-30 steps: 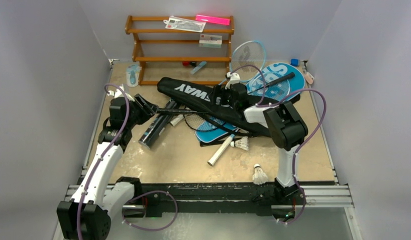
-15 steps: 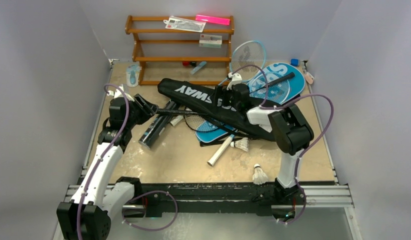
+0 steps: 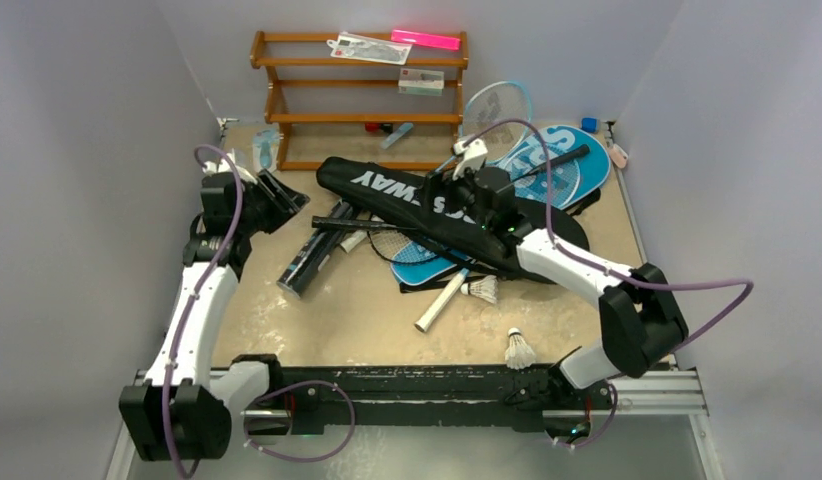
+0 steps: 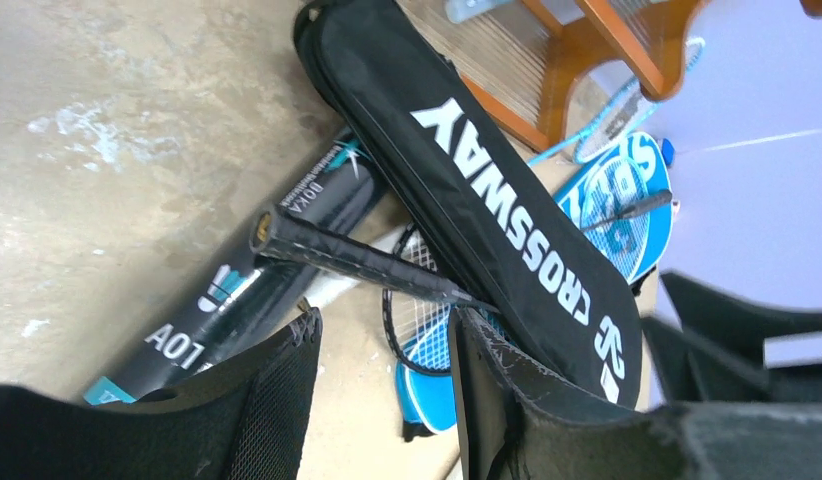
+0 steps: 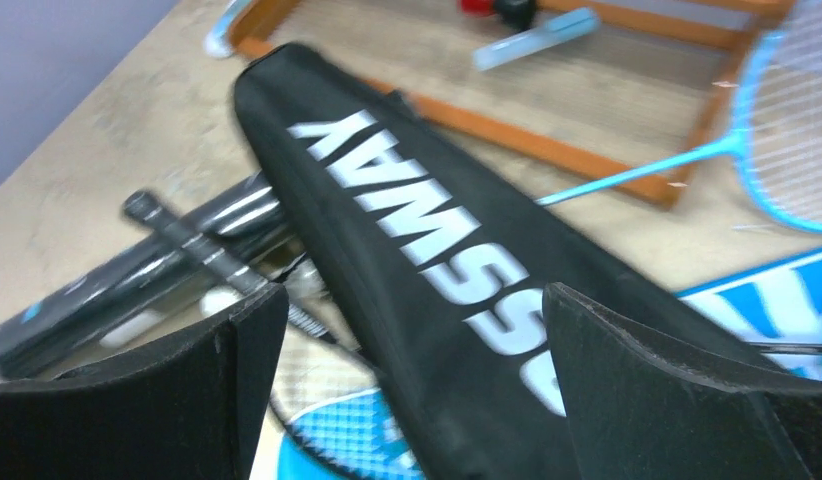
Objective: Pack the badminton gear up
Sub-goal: Place the racket in the racket bag.
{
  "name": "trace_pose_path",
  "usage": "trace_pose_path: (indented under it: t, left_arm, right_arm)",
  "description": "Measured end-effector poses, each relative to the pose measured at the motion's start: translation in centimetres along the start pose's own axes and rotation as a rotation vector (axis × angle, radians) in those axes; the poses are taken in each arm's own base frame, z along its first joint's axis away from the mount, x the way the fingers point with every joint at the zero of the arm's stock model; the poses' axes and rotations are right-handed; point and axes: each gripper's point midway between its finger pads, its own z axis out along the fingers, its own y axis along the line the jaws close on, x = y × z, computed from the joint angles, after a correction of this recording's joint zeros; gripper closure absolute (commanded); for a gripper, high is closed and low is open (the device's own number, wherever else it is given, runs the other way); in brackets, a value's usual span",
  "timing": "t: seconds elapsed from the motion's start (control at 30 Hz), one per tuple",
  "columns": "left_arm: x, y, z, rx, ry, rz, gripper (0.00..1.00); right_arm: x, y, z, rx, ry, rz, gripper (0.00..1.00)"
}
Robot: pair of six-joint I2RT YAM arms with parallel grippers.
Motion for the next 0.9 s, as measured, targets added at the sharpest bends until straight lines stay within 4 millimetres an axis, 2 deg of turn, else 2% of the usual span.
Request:
trace_pose_path:
  t: [0.1,0.17,0.23,0.33,0.4,0.47,0.57,0.67,0.77,0.9]
  left_arm:
    - [-1.3,1.0,0.9,-0.024,0.028,-0.027,0.52]
    - [-1.5,1.4,1.6,-0.039,0.055,-0.034,0.52]
    - [-1.8,1.3,2.3,-0.039,0.081,-0.037,0.51]
    - [-2.7,0.9,3.8,-0.036,0.112,-0.044,0.49]
    - [-3.4,0.9,5.2,-0.030,0.127,-0.057,0.43]
    - [-3.9,1.5,7.0,-0.024,0.146,-0.090,0.38]
    - [-3.6,3.1,9.6,-0.033,0.185,-0.152,0.37]
    - [-2.6,4.7,12.1,-0.056,0.234,-0.209,0.41]
    - [-2.0,5.8,14.2,-0.068,0.264,-0.254,0.53]
    - [-2.1,6.0,15.6,-0.058,0.265,-0.272,0.55]
  right_arm:
    - [1.2,3.6,-1.0,-0.054,0.045,-0.045,0.01]
    - [2.9,5.3,-1.8,-0.091,0.106,-0.058,0.01]
    - [4.7,5.8,-3.0,-0.105,0.173,-0.065,0.01]
    - [6.4,5.5,-4.5,-0.098,0.249,-0.064,0.01]
    - [6.9,5.8,-5.0,-0.107,0.276,-0.052,0.02]
    - [7.3,6.7,-5.4,-0.124,0.295,-0.028,0.02]
    - [7.9,9.1,-5.9,-0.152,0.312,0.052,0.03]
    - [8.0,11.6,-5.9,-0.167,0.306,0.146,0.05]
    - [9.0,13.6,-5.2,-0.163,0.311,0.229,0.13]
    - [10.8,15.3,-3.0,-0.146,0.353,0.249,0.13]
